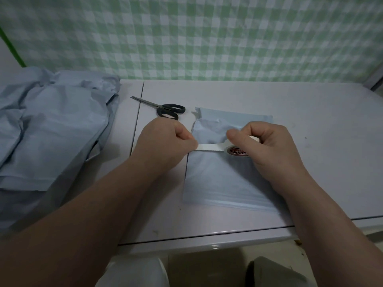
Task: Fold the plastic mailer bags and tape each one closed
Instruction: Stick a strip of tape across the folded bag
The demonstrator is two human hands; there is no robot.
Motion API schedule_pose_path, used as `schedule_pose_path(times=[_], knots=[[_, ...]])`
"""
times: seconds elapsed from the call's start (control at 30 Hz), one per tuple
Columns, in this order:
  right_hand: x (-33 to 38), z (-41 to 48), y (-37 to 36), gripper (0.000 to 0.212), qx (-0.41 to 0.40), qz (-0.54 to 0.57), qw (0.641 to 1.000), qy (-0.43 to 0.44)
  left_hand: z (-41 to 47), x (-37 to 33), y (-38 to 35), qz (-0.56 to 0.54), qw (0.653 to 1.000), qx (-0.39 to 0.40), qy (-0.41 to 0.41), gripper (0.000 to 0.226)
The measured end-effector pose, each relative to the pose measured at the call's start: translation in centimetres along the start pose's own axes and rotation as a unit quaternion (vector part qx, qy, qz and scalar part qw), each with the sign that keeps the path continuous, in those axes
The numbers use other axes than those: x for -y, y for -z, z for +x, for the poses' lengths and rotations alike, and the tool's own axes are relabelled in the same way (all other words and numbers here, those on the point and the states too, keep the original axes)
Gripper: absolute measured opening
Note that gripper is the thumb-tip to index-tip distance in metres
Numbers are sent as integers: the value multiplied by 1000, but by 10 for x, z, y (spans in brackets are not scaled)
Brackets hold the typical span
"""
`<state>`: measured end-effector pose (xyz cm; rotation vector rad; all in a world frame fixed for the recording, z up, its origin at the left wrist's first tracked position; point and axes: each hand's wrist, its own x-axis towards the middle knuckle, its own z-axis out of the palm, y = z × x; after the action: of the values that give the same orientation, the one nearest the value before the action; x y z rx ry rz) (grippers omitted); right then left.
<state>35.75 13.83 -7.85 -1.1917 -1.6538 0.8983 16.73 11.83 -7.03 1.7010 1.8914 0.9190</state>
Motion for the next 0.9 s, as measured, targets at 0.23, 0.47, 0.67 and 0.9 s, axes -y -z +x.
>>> schedule_pose_path(times=[0.23, 0.47, 0.67, 0.9], knots=[[2, -1, -3, 35, -6, -13, 1000, 9, -1, -1, -3, 17, 1000, -11, 16, 20], [1, -1, -3, 35, -4, -20, 1000, 24, -1, 1, -6, 42, 999, -20, 15, 20], [1, -2, -6, 36, -6, -24, 999, 36, -3, 1, -9, 49, 998, -31, -3, 25], [2, -4, -7, 37, -2, -32, 999, 42, -1, 3, -9, 76, 996, -40, 7, 27]])
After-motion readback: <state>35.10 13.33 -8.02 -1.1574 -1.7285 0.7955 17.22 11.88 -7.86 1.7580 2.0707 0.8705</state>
